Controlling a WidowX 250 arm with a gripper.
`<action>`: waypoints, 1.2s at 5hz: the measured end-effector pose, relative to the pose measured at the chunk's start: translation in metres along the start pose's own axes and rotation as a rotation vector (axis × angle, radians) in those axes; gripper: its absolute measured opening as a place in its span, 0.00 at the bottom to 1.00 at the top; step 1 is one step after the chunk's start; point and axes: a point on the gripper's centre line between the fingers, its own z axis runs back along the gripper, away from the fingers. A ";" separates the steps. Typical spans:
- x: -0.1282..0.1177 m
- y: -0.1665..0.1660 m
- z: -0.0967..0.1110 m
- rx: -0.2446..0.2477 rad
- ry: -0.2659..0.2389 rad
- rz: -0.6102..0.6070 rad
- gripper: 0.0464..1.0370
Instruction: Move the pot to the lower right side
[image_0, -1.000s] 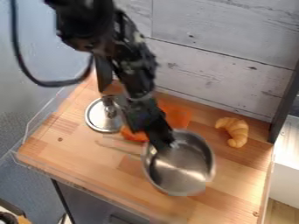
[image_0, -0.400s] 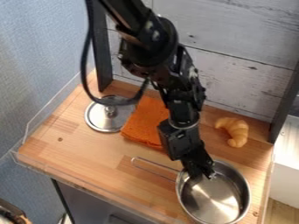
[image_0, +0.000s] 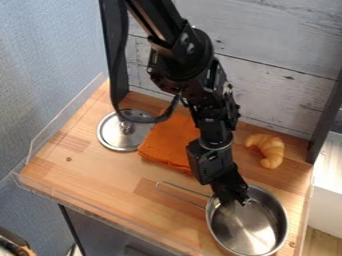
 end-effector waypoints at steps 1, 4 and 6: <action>-0.002 0.000 0.001 0.006 -0.004 0.005 0.24; 0.000 0.000 0.014 0.029 -0.005 0.018 0.97; -0.006 -0.008 0.065 -0.012 0.100 0.009 0.96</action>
